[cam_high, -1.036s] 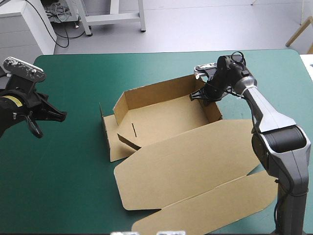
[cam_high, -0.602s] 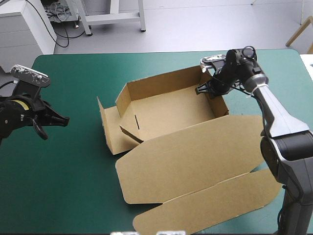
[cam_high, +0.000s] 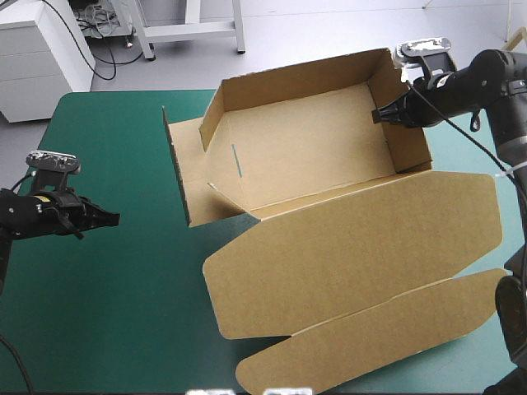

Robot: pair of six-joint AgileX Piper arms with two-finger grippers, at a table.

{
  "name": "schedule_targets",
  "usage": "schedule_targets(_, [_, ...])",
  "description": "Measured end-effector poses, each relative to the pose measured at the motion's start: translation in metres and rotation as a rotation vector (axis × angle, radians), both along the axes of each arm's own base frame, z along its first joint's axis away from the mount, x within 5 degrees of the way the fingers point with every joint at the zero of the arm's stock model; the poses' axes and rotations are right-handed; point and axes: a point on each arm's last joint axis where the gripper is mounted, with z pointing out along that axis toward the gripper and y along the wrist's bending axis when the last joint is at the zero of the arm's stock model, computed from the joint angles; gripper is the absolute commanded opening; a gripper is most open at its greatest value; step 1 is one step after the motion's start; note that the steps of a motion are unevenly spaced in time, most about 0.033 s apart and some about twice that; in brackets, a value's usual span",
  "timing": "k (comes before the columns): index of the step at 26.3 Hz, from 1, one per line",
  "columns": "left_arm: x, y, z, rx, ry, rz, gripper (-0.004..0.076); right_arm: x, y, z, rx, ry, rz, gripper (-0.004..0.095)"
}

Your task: Fold the box

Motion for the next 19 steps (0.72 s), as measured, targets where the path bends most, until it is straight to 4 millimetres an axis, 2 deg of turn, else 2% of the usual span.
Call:
schedule_targets(3, [0.012,-0.006,-0.026,-0.191,-0.012,-0.049,0.0013,-0.008,0.001,0.008,0.018,-0.018,0.011,-0.0019])
schedule_targets(9, [0.027,-0.020,-0.049,-0.431,-0.022,-0.096,0.0036,-0.008,0.005,0.009,0.053,-0.018,0.035,-0.0019])
schedule_targets(13, [0.034,-0.025,-0.056,-0.536,-0.014,-0.130,0.0183,-0.008,0.005,0.009,0.057,-0.018,0.044,-0.0019])
schedule_targets(15, [0.037,-0.030,-0.057,-0.598,-0.019,-0.172,0.0345,-0.008,0.005,0.009,0.057,-0.018,0.044,-0.0019])
schedule_targets(16, [0.037,-0.032,-0.055,-0.630,-0.031,-0.206,0.0394,-0.008,0.005,0.009,0.057,-0.018,0.044,-0.0019])
schedule_targets(19, [0.037,-0.037,-0.049,-0.701,-0.065,-0.255,0.0481,-0.008,0.005,0.009,0.056,-0.018,0.046,-0.0019])
